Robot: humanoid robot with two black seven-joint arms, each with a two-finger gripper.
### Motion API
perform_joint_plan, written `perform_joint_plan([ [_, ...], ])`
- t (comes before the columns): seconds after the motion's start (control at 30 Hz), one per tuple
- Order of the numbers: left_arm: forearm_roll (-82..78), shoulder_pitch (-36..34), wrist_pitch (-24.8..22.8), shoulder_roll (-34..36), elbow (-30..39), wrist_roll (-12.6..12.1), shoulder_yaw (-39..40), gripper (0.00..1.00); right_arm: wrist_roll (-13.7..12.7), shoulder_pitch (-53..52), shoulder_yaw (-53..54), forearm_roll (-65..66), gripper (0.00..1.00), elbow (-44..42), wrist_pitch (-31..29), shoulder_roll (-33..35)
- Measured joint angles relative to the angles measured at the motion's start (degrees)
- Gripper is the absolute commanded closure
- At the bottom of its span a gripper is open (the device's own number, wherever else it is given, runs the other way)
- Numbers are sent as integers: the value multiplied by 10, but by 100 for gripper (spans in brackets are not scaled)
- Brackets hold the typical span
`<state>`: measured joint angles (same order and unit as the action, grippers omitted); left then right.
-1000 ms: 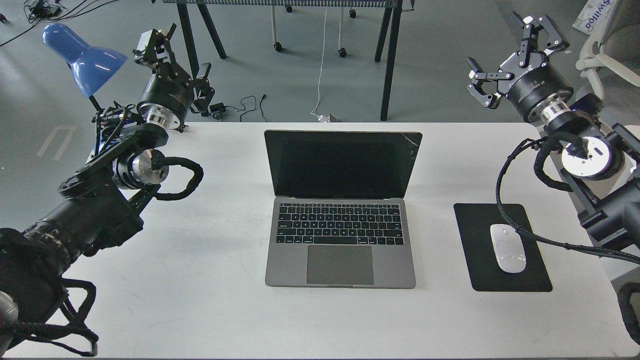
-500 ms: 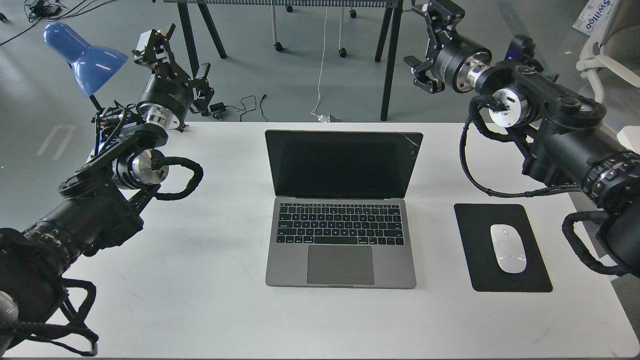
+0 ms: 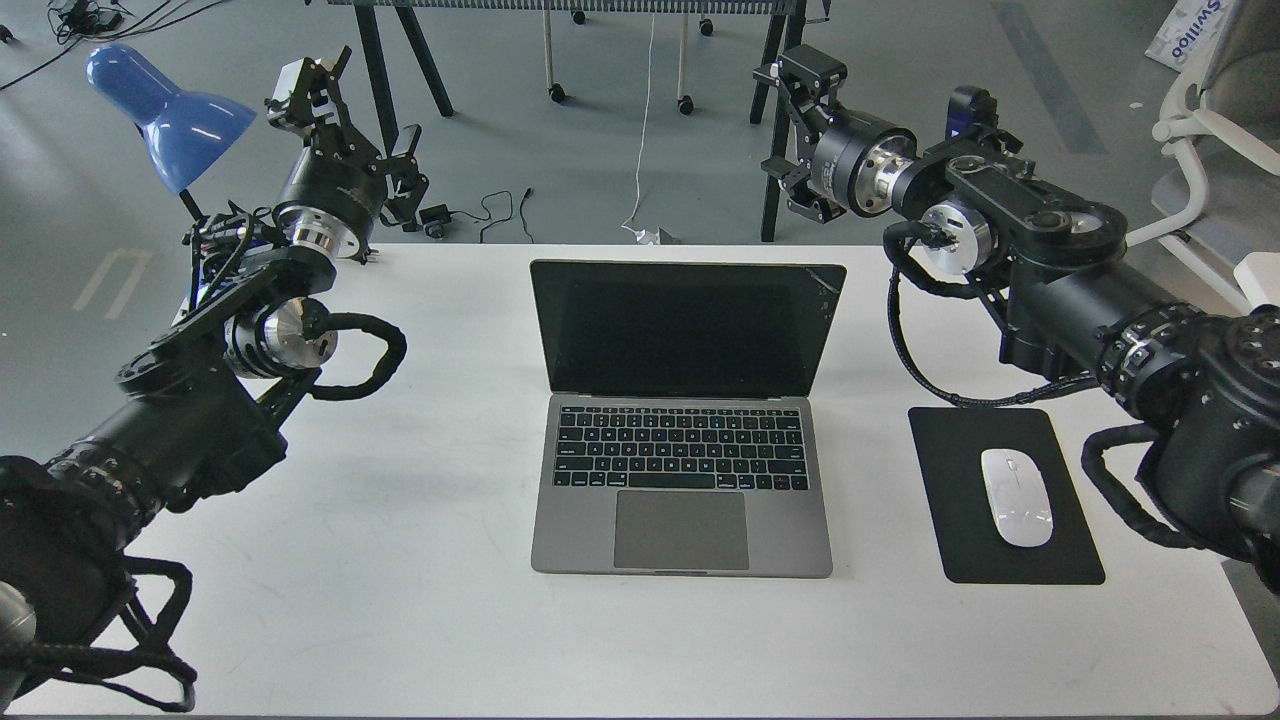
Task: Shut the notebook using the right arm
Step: 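Raise the right gripper and swing it over the laptop screen's top edge, then push the laptop screen down toward the keyboard with the right gripper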
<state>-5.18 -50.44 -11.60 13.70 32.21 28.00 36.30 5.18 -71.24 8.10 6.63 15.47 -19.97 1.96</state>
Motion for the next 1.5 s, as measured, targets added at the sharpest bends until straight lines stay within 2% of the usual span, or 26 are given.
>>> perform_joint_plan([
  [0.5, 0, 1, 0, 1, -1, 0, 4, 0, -9, 12, -53, 0, 0, 61, -32, 40],
  [1.13, 0, 1, 0, 1, -1, 0, 4, 0, -9, 21, -110, 1, 0, 304, -36, 184],
  [1.5, 0, 0, 0, 1, -1, 0, 4, 0, -9, 73, -119, 4, 0, 442, -36, 239],
])
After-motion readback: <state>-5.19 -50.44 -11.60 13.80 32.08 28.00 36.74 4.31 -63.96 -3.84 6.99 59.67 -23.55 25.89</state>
